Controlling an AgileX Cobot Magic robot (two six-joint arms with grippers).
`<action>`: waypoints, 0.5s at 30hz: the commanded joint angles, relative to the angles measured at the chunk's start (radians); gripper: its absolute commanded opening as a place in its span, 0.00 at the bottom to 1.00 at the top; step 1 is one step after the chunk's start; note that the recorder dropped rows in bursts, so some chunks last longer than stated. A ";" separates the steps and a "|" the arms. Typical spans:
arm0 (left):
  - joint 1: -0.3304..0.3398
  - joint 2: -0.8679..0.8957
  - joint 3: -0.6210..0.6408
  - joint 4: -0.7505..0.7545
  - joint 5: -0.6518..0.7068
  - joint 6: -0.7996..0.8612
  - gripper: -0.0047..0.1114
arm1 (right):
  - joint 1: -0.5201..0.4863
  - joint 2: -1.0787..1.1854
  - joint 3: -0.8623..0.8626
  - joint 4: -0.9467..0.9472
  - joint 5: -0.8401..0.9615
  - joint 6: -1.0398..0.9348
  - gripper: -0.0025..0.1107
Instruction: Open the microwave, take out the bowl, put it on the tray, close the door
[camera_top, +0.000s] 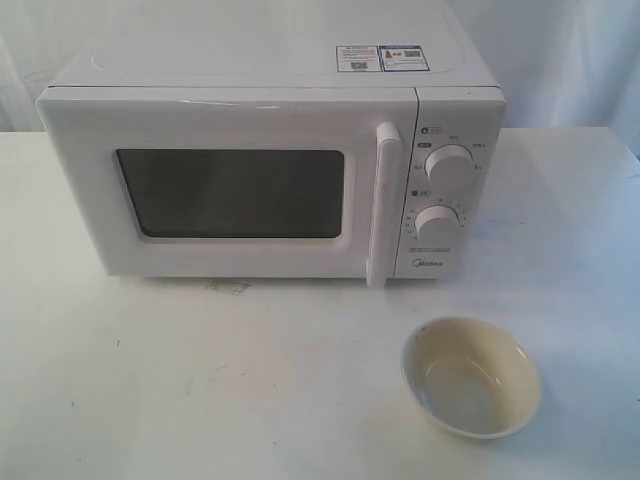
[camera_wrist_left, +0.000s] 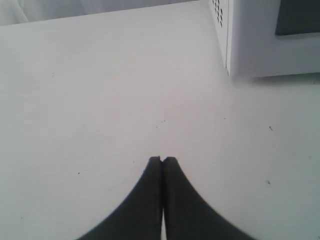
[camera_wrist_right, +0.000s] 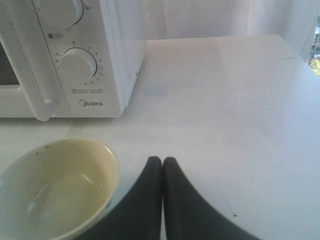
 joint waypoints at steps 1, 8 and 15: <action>0.030 -0.004 0.005 -0.007 0.034 0.005 0.04 | -0.006 -0.007 0.005 -0.010 -0.006 0.003 0.02; 0.030 -0.004 0.005 -0.013 0.033 -0.004 0.04 | -0.006 -0.007 0.005 -0.010 -0.006 0.003 0.02; 0.060 -0.004 0.005 -0.007 0.033 -0.036 0.04 | -0.006 -0.007 0.005 -0.010 -0.006 0.003 0.02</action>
